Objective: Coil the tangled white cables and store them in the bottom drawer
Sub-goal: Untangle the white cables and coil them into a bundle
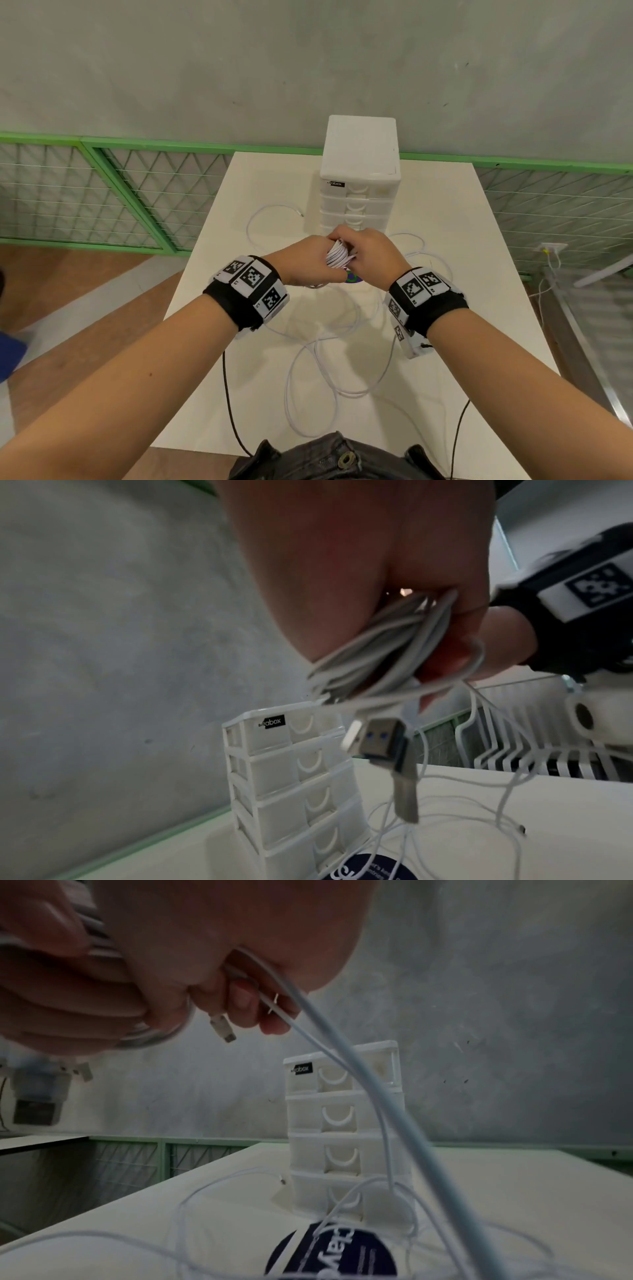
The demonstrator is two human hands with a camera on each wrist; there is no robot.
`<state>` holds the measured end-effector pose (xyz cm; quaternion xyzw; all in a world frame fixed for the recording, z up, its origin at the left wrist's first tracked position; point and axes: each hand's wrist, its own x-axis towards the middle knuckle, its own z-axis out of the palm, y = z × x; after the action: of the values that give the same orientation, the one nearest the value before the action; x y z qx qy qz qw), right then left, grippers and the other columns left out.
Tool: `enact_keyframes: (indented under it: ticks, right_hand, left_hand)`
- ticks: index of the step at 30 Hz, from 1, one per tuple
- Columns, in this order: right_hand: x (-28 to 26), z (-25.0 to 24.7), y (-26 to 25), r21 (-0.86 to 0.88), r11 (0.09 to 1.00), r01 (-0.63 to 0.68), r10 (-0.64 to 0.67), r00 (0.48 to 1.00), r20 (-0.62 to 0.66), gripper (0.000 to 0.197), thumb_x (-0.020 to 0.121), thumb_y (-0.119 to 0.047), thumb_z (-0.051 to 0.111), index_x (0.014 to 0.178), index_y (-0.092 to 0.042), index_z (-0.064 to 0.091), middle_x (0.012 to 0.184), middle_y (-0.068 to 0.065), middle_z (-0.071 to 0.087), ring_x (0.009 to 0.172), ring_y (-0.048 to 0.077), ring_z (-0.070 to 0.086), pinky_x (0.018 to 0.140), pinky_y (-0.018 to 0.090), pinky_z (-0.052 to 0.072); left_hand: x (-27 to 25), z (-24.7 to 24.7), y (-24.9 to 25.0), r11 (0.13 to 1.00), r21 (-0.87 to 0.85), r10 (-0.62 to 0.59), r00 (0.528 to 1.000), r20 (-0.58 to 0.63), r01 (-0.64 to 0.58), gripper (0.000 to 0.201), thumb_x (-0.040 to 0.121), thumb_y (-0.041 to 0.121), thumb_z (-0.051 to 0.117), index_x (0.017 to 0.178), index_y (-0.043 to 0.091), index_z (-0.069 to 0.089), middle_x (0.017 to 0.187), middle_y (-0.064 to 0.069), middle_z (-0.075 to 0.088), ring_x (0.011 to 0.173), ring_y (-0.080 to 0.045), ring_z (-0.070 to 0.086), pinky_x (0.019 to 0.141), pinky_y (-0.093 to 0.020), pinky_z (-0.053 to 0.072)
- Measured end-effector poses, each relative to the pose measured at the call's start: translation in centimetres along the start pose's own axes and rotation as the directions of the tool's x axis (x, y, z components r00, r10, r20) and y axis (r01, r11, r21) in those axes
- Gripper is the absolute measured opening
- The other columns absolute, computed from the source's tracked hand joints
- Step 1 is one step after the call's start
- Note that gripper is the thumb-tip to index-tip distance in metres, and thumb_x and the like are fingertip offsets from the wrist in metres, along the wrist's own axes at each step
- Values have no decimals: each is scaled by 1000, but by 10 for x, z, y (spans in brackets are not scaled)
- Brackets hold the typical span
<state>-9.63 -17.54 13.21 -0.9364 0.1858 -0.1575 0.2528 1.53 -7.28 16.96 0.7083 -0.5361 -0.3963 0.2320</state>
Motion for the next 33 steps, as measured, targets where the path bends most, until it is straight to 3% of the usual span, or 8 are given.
enact_keyframes:
  ticks: [5,8,12,16,19,23,28,33]
  right_hand:
    - [3,-15,-4,-96,990,103,-112,990,-90,35,63,-10,53,96,-14,65,71,6,70,64,30,61,58,24,37]
    - [1,-19,-8,-123,983,139,-152,983,-101,34,62,-11,52,94,-10,64,70,7,70,60,30,60,57,23,36]
    - [-6,-15,-2,-9,999,-30,29,995,-95,24,71,-21,43,90,-8,51,70,12,63,62,35,54,52,32,35]
    - [-6,-9,-3,137,981,-135,136,991,3,20,77,-23,41,90,-9,46,75,15,61,67,35,52,59,41,42]
    - [-3,-12,-6,211,966,-149,144,989,38,22,76,-21,39,91,-8,47,76,12,60,68,31,52,60,38,40]
    - [1,-16,-6,291,945,-151,138,988,63,24,73,-17,42,94,-10,51,83,6,58,76,24,53,67,36,43]
    - [3,-14,-8,273,954,-120,105,992,66,27,85,-1,46,108,-12,52,89,4,63,78,24,59,69,33,48]
    - [-1,-10,-8,230,962,-145,112,982,150,29,86,-10,50,113,-19,49,86,0,61,74,18,58,56,17,43]
  left_hand:
    - [4,5,-3,965,166,236,952,-193,-205,35,80,10,61,58,24,39,56,10,43,51,6,47,49,-11,32]
    - [5,10,-9,937,211,327,911,-252,-278,22,78,9,63,63,13,47,57,7,44,56,9,48,53,-10,32]
    - [3,-4,-13,927,170,374,869,-326,-335,10,71,19,64,67,13,56,59,2,50,57,-7,46,53,-17,32]
    - [7,-19,-9,968,135,232,957,-172,-211,14,76,13,70,87,9,63,79,-10,66,68,-16,59,61,-28,45]
    - [4,-20,-1,992,16,123,990,-65,-123,15,76,15,74,84,6,65,78,-12,70,63,-12,62,64,-28,49]
    - [1,-15,5,933,-347,116,992,49,-92,12,82,7,69,75,12,61,64,-2,67,59,-10,64,59,-17,48]
    - [4,-10,2,891,-450,77,997,29,-56,34,87,28,64,66,9,45,46,1,41,43,-14,38,47,-21,36]
    - [4,-7,0,869,-495,74,990,120,-5,15,89,8,60,77,0,62,61,-2,68,58,-14,66,59,-22,54]
